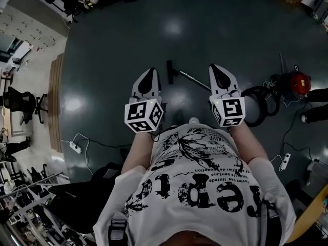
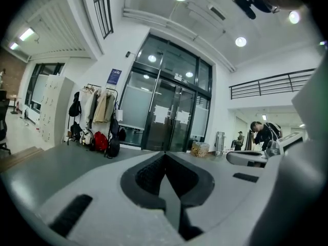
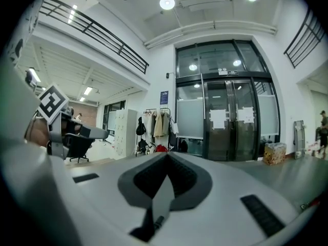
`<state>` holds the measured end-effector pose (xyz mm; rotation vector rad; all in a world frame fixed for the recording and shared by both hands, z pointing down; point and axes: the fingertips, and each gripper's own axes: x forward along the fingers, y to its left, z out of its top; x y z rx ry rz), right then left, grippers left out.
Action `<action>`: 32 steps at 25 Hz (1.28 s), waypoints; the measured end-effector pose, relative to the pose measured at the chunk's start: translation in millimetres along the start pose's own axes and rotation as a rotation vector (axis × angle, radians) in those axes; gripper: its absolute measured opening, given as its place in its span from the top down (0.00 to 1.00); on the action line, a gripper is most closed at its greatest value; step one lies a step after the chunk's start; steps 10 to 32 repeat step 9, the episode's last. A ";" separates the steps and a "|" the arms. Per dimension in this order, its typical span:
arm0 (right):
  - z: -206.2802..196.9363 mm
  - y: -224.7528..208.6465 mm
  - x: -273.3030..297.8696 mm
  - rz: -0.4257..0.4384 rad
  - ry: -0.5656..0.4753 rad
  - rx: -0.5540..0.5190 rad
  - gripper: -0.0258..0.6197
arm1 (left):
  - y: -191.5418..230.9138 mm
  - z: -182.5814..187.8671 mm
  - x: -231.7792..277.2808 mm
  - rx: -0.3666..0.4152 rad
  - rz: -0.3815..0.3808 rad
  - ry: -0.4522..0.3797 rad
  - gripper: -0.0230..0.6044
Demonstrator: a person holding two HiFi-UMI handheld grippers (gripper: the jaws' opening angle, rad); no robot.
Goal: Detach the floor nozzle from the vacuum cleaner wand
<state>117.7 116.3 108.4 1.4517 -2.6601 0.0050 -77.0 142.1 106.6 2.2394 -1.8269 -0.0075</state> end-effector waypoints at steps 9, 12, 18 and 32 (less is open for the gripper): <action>-4.5 -19.9 9.5 -0.023 0.000 0.015 0.96 | 1.1 6.2 13.6 0.041 0.024 0.032 0.96; -4.5 -19.9 9.5 -0.023 0.000 0.015 0.96 | 1.1 6.2 13.6 0.041 0.024 0.032 0.96; -4.5 -19.9 9.5 -0.023 0.000 0.015 0.96 | 1.1 6.2 13.6 0.041 0.024 0.032 0.96; -4.5 -19.9 9.5 -0.023 0.000 0.015 0.96 | 1.1 6.2 13.6 0.041 0.024 0.032 0.96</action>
